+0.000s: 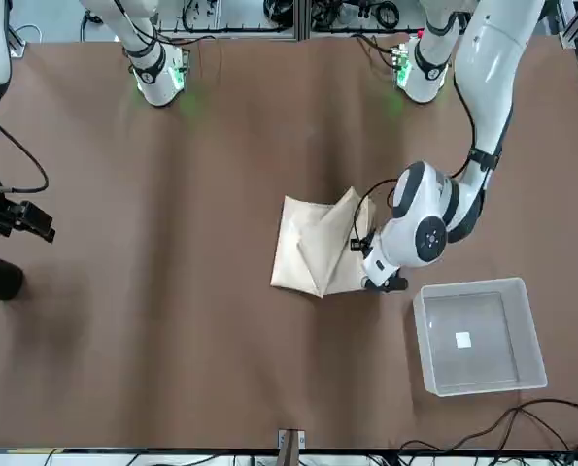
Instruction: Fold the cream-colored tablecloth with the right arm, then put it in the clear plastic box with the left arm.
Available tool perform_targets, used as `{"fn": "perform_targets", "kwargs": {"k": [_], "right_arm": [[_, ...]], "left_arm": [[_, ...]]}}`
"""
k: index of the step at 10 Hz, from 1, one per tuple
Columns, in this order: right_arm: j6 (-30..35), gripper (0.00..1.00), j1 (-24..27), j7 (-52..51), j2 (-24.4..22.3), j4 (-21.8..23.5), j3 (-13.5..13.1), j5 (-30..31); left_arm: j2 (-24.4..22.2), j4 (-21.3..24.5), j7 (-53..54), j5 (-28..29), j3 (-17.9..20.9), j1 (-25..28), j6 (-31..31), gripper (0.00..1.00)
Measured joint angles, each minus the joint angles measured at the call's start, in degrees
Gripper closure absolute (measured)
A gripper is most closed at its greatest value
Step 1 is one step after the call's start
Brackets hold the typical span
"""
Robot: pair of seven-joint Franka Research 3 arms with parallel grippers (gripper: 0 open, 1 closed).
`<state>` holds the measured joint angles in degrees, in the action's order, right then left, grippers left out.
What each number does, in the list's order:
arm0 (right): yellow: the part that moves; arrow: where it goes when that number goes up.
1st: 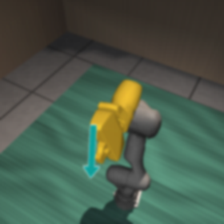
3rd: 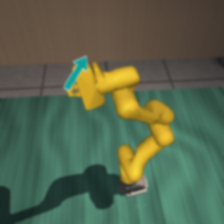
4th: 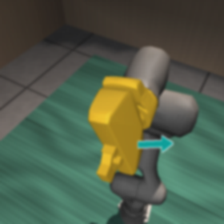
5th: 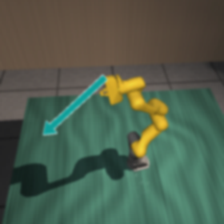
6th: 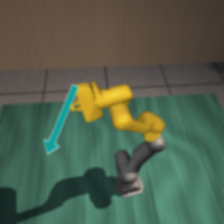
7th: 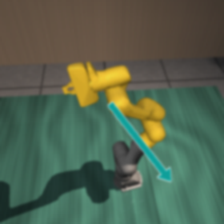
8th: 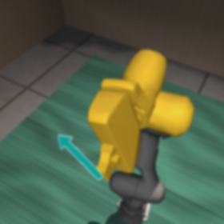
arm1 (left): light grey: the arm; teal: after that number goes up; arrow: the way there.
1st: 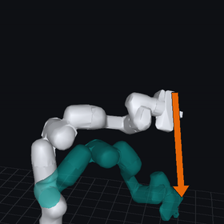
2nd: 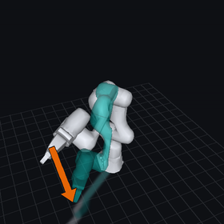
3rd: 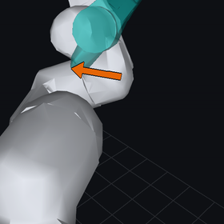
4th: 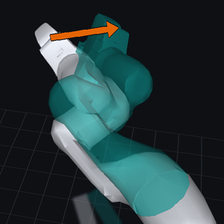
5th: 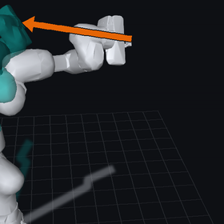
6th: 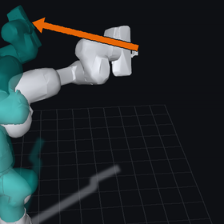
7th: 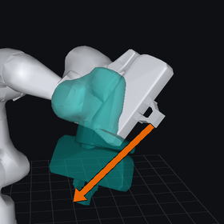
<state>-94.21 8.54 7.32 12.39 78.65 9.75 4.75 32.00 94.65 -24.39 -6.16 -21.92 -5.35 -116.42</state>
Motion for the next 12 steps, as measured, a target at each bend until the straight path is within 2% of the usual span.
{"fn": "perform_targets", "kwargs": {"k": [3,8,12], "right_arm": [[0.0,0.0,0.0,0.0,0.0,0.0,0.0,0.0],[0.0,0.0,0.0,0.0,0.0,0.6,0.0,0.0],[0.1,0.0,-0.4,0.0,0.0,0.6,0.0,0.0]], "left_arm": [[-2.0,-1.0,-3.9,3.1,-0.2,-0.7,2.0,0.96],[-1.9,-1.9,-12.8,10.3,-1.4,-5.1,2.4,0.96],[-1.8,-3.0,-18.5,18.5,-7.0,-5.4,2.6,0.96]]}}
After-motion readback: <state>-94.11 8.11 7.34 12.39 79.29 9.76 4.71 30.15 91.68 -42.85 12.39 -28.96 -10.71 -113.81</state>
